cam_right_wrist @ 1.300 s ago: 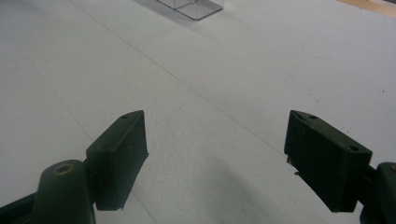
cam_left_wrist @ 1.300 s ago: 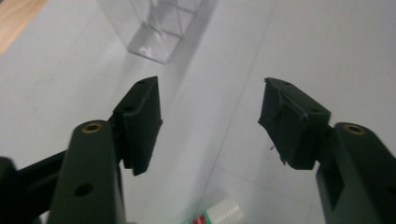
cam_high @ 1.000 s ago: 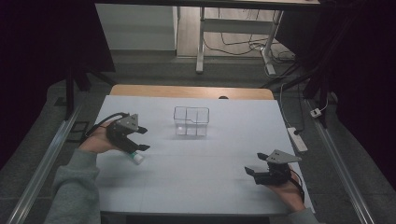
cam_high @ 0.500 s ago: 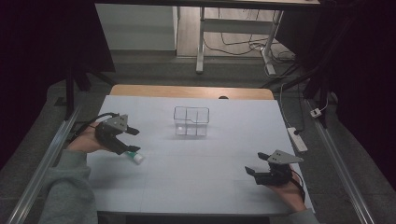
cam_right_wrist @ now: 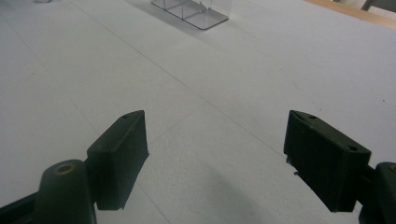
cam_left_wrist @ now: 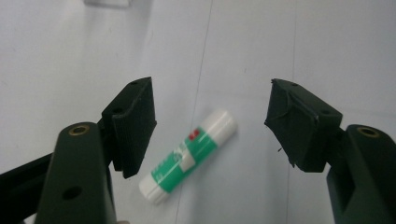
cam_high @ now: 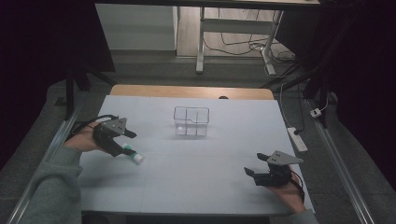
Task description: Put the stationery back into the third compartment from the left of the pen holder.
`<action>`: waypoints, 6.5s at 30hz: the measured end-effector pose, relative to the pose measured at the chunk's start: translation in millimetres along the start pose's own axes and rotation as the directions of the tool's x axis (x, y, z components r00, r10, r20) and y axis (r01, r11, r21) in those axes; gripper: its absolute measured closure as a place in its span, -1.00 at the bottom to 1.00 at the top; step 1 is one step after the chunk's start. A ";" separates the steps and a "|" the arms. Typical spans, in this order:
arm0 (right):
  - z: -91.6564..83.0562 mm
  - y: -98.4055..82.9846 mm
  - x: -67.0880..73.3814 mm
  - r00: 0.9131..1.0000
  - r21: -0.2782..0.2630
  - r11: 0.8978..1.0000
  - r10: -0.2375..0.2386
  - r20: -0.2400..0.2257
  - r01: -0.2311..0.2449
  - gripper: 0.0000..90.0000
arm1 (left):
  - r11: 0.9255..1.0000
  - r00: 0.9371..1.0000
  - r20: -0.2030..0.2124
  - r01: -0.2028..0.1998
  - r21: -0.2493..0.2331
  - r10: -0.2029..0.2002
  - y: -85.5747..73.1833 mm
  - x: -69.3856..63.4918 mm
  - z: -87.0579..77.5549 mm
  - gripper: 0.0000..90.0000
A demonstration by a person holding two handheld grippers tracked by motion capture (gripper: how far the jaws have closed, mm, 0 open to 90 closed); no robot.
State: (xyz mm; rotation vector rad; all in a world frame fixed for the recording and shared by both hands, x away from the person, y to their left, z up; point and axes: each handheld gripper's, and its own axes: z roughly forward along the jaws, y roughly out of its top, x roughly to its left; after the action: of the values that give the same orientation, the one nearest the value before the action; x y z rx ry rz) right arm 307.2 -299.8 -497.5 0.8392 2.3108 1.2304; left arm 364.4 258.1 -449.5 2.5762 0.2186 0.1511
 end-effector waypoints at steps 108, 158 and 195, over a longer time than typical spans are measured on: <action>-1.5 -2.1 5.3 1.000 -0.013 1.000 -0.006 -0.021 0.006 -0.53 | 0.840 0.897 -0.191 0.274 -0.467 -0.399 43.8 -9.4 26.0 0.42; -0.4 -3.1 4.5 1.000 0.000 1.000 -0.010 -0.018 0.010 -0.53 | 0.781 0.911 -0.150 0.235 -0.578 -0.385 123.4 10.9 32.7 0.42; -0.7 -3.5 4.0 1.000 0.003 1.000 -0.008 -0.023 0.008 -0.52 | 0.779 0.922 -0.110 0.244 -0.577 -0.370 168.6 36.6 65.8 0.42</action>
State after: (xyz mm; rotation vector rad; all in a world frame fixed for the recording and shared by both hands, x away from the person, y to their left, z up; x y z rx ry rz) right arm 302.7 -299.0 -500.3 0.8200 2.3322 1.2401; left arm 431.3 89.8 -413.3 1.9047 0.5880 0.3244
